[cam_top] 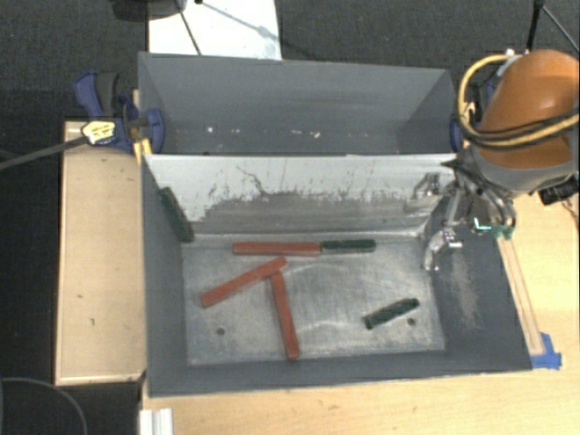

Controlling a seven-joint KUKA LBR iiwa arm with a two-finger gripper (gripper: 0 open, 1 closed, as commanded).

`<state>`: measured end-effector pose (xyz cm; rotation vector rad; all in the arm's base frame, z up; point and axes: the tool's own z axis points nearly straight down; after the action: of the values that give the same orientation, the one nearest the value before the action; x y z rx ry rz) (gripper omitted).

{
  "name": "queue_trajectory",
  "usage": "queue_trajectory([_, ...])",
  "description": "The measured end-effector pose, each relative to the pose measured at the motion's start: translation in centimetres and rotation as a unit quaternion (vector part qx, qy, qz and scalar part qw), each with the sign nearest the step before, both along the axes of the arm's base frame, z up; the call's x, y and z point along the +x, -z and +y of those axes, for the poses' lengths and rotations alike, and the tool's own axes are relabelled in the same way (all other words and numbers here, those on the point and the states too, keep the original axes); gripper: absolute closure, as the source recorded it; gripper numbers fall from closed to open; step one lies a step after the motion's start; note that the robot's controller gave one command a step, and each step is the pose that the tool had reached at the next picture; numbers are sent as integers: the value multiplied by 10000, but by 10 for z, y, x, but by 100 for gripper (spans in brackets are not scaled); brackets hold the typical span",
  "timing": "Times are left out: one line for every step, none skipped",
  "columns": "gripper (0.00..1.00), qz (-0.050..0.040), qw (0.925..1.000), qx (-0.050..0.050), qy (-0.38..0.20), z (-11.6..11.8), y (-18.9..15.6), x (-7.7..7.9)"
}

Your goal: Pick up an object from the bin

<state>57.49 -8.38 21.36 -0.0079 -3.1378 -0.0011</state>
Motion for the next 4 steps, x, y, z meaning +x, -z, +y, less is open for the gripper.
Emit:
queue_trajectory([0, -38, 10000, -6, -11, 0, -4, 2])
queue_trajectory([0, -57, 9993, -8, -357, 43, 58, -10])
queue_trajectory([0, -26, 9966, 8, -817, 105, 55, -20])
queue_trajectory([0, -35, 9996, -1, 288, 100, 105, 3])
